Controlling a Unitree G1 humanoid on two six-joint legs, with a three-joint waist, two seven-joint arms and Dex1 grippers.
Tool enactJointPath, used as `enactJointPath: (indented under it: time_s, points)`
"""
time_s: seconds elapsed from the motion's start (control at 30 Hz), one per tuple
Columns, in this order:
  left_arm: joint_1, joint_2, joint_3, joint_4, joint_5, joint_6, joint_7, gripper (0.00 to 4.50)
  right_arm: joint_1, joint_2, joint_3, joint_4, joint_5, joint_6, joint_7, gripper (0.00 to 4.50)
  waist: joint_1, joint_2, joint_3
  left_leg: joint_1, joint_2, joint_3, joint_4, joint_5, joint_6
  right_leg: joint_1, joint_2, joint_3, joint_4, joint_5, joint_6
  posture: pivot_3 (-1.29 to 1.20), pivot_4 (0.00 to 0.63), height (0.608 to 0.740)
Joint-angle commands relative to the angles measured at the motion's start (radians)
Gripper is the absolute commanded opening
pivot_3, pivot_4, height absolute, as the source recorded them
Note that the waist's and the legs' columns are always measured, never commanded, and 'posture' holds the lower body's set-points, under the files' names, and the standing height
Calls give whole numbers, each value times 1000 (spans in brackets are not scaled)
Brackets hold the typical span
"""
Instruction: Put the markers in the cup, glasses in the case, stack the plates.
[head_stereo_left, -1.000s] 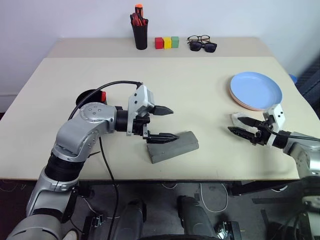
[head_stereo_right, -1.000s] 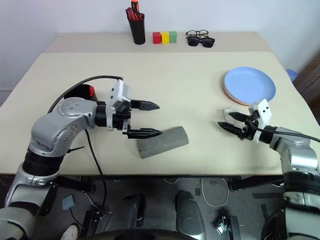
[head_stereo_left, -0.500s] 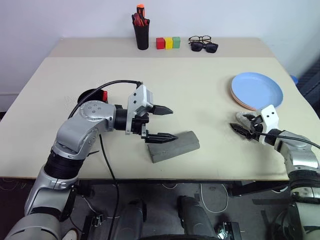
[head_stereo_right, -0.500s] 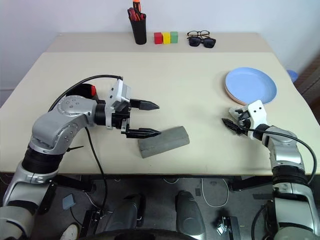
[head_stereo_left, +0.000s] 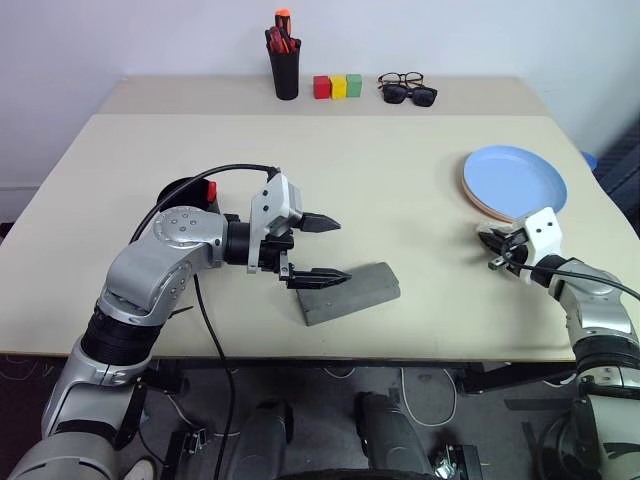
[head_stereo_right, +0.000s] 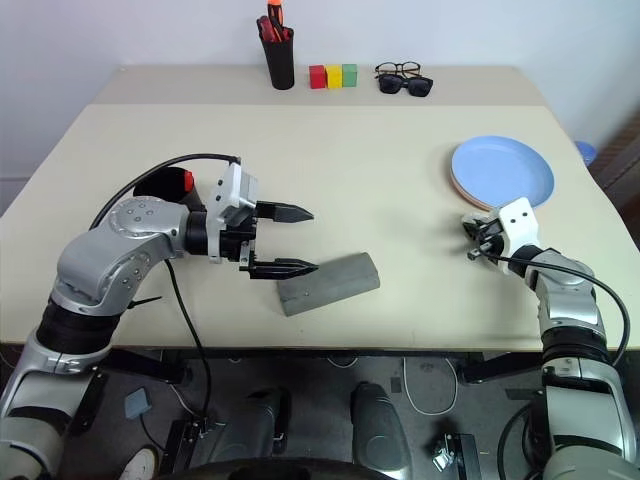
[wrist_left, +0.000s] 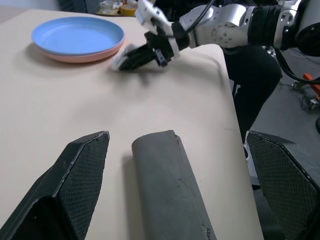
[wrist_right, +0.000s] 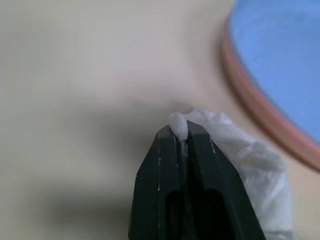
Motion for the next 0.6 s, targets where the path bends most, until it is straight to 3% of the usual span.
enactJointPath:
  time_s: [0.03,0.27,0.37,0.53,0.6]
  points:
    - [-6,-3,21,-26,-17,-6,5,4500,-130,-44,-35,74,-10,-91,-36,53,-9,1,0,0,0,0,0,0,0,0,0,0,0,0,0,0,150,740]
    - [0,-4,32,-38,-23,7,30,4500,-397,-51,5,400,-111,-227,-158,53,-23,1,1,0,0,0,-2,0,0,-1,0,0,0,0,-1,0,150,740]
    - [22,4,51,-65,-30,21,55,4500,-476,-43,26,496,-156,-241,-231,911,-23,1,1,0,0,0,-3,0,0,-2,0,0,0,0,-1,0,150,740]
    - [57,2,91,-104,-29,37,134,4500,-528,-47,52,546,-227,-306,-377,3317,-22,1,1,0,0,0,-7,0,0,-4,0,0,0,0,1,0,150,740]
    - [76,-8,97,-112,-4,6,174,4500,-531,-54,41,547,-223,-323,-381,3317,-22,1,1,0,0,0,-7,0,0,-4,0,1,-1,1,1,0,150,740]
